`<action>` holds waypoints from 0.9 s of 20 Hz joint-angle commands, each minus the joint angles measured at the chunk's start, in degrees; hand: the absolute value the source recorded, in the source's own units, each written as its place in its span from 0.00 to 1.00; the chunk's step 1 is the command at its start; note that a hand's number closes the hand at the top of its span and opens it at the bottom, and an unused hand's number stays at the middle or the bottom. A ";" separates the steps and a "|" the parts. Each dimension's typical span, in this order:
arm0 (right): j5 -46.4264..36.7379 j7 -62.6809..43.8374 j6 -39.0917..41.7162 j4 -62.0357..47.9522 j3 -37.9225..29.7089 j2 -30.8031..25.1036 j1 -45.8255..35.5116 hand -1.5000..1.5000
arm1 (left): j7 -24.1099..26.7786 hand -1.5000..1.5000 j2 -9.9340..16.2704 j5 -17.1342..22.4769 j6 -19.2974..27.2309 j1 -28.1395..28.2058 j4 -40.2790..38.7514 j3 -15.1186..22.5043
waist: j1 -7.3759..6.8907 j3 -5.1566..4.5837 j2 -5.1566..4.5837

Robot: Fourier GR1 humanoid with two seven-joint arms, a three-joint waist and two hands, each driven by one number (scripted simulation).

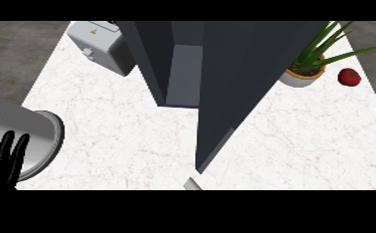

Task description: Pick up the wine, place it into the cabinet and close the cabinet

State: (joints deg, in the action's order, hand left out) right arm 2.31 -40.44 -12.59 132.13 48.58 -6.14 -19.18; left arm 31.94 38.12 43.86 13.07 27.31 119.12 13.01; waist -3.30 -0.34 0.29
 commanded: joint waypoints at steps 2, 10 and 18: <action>3.66 -0.89 -7.22 -10.29 -1.65 5.85 -15.50 1.00 | 0.85 0.00 1.58 3.00 -5.08 0.38 -2.13 -4.35 | -0.84 -0.08 -0.37; 15.02 4.23 -12.75 -33.42 -10.25 6.09 -38.35 1.00 | -1.37 0.00 4.54 7.95 -10.37 0.89 -1.82 -9.71 | -2.30 0.11 -0.82; 31.25 11.64 -6.04 -54.84 -16.87 6.14 -54.08 1.00 | -2.28 0.00 5.40 10.45 -12.89 1.17 -2.75 -14.65 | -2.32 0.19 -1.19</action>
State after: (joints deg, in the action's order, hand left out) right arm 25.85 -31.67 -21.84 86.39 34.59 -0.12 -66.56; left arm 31.09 42.73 52.88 0.18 29.09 115.53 0.43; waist -5.16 -0.20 -0.60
